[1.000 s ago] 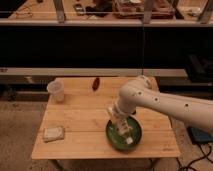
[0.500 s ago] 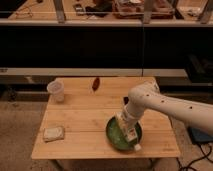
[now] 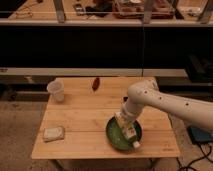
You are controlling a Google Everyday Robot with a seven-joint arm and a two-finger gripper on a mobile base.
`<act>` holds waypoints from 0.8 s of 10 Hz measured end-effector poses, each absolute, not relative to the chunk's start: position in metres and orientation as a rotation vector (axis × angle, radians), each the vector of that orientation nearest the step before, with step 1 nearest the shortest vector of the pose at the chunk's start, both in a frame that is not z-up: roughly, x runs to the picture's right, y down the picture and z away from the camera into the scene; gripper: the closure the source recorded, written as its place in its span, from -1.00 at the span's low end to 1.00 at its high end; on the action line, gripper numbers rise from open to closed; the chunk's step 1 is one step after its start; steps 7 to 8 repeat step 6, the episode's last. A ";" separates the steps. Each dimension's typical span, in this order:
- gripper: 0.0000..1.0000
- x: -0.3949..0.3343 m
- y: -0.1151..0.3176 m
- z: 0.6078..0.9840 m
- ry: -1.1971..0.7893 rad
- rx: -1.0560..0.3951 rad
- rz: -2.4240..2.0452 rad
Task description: Place the bottle in the ceramic bowl
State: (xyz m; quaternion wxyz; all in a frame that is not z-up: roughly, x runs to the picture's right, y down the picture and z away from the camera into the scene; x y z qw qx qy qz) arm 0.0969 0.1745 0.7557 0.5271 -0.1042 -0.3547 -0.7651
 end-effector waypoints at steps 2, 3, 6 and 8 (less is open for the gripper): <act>-0.52 0.099 0.175 0.757 -0.843 -0.272 -1.825; -0.59 0.098 0.174 0.758 -0.842 -0.275 -1.823; -0.60 0.098 0.174 0.758 -0.842 -0.277 -1.821; -0.60 0.098 0.174 0.758 -0.842 -0.277 -1.821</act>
